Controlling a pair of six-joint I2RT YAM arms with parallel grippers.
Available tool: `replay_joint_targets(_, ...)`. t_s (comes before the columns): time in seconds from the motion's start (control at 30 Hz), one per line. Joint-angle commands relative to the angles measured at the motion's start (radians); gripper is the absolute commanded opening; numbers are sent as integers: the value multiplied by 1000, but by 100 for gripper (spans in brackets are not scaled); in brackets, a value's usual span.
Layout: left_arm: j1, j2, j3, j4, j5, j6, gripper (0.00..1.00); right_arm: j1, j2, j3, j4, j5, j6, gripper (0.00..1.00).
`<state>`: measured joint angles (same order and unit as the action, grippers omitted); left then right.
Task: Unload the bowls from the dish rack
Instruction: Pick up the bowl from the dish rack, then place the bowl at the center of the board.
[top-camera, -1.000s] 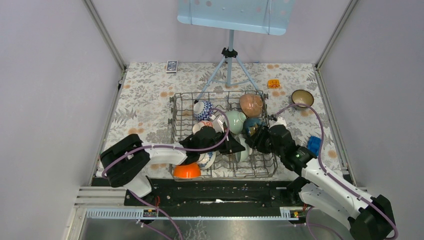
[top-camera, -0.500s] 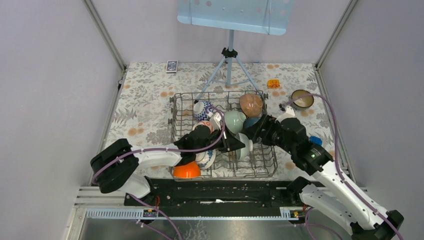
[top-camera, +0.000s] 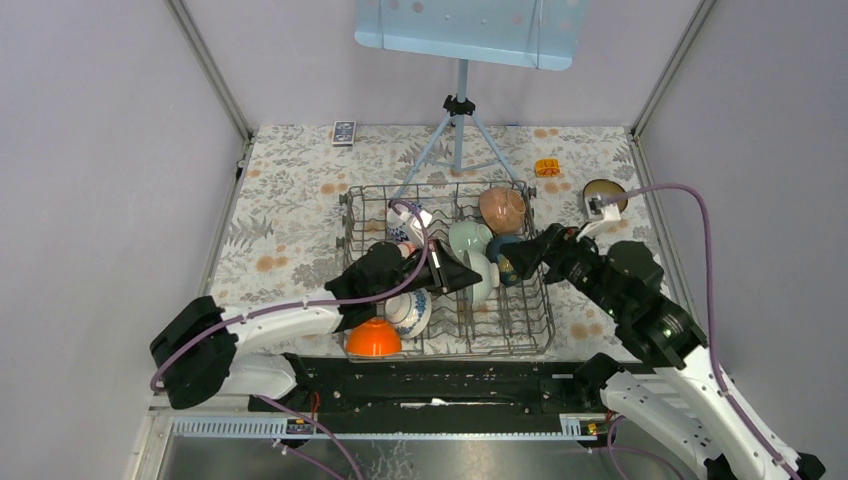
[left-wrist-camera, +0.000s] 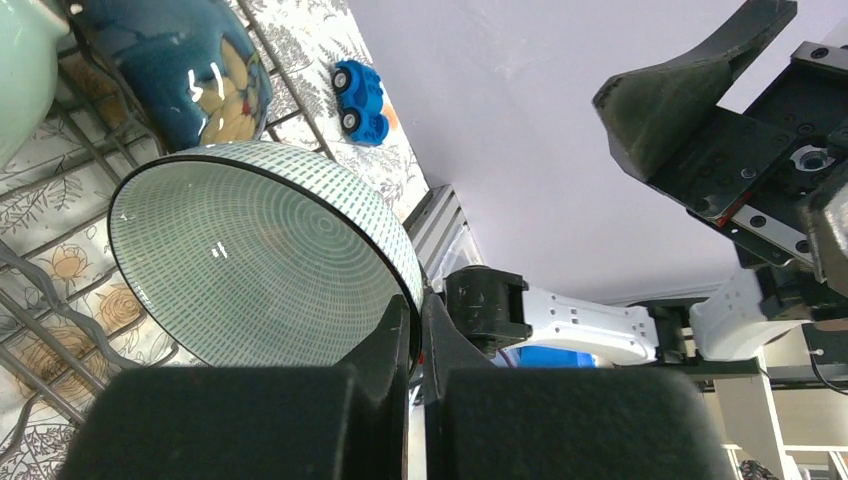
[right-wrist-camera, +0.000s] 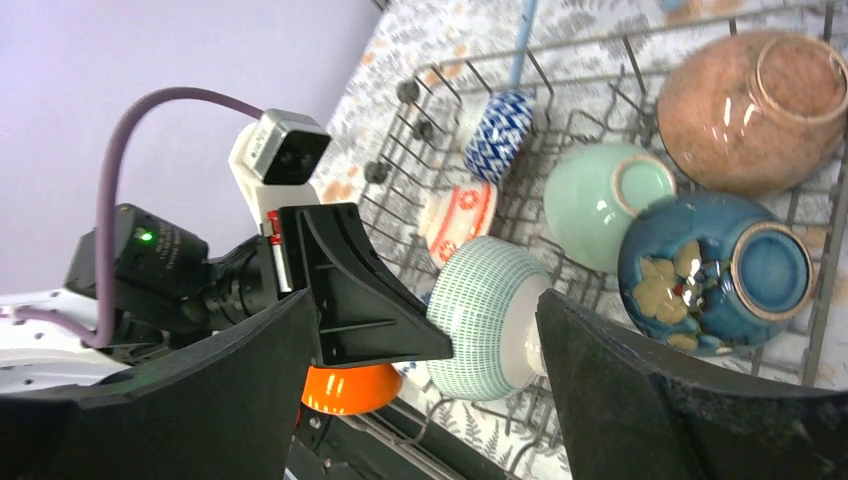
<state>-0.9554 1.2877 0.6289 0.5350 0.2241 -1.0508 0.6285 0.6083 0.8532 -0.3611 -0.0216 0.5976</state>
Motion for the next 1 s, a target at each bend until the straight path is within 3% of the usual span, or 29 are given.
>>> replay_joint_targets(0.0, 11, -89, 86, 37, 7, 48, 0, 4, -74, -13, 135, -25, -31, 88)
replay_joint_targets(0.47, 19, -229, 92, -10, 44, 136, 0, 5, -75, -4, 123, -26, -45, 89)
replay_joint_targets(0.53, 19, -239, 133, -98, 54, 204, 0, 6, -67, 3, 109, -28, -48, 88)
replay_joint_targets(0.77, 18, -217, 439, -668, -31, 577, 0, 5, 24, 121, -66, 16, -91, 88)
replay_joint_targets(0.97, 8, -232, 598, -912, -111, 879, 0, 5, 116, 217, -221, 158, -74, 87)
